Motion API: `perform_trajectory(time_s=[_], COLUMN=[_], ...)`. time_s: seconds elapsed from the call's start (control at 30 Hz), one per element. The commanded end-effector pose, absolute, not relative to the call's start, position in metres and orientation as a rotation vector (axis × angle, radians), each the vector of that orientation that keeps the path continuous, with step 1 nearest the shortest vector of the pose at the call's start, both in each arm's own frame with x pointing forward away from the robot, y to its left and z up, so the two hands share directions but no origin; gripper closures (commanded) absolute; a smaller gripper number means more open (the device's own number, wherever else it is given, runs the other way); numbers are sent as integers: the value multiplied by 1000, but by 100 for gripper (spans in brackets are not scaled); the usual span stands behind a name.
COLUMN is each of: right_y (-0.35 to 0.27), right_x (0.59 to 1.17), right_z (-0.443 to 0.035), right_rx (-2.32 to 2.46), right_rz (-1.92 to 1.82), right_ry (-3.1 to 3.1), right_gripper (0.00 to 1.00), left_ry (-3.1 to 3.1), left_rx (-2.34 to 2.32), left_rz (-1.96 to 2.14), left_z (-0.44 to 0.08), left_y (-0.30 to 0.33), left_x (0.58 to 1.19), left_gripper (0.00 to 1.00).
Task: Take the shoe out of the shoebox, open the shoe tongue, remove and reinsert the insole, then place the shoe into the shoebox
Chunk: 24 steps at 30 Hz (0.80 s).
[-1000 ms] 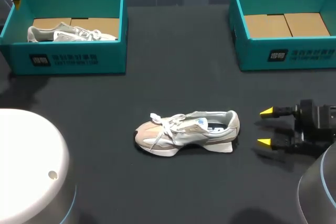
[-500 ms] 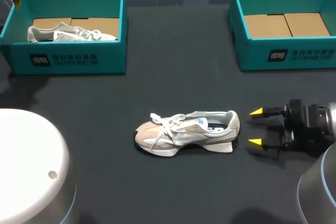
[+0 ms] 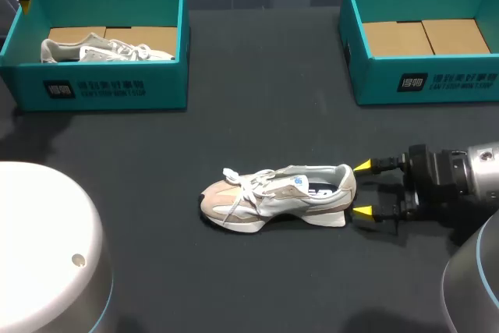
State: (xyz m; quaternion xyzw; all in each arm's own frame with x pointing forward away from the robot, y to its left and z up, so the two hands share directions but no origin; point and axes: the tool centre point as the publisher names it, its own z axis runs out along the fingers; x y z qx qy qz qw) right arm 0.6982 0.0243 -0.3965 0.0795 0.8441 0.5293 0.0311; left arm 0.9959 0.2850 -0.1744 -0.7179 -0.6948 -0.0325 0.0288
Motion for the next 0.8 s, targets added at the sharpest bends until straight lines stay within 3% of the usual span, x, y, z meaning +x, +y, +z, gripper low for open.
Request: perform_trajectory(time_s=[0.03,0.8], right_y=[34,62], right_x=[702,699], right_z=[-401,-408], right_rx=[237,199], right_rz=[1625,1620], right_ry=[2610,2624], right_gripper=[0,0], left_ry=[-2142,-2142], left_rx=[-2216,-2216], left_rz=[-104,-104], left_z=[-174,-174], left_y=[285,285], left_x=[995,995], left_gripper=[0,0])
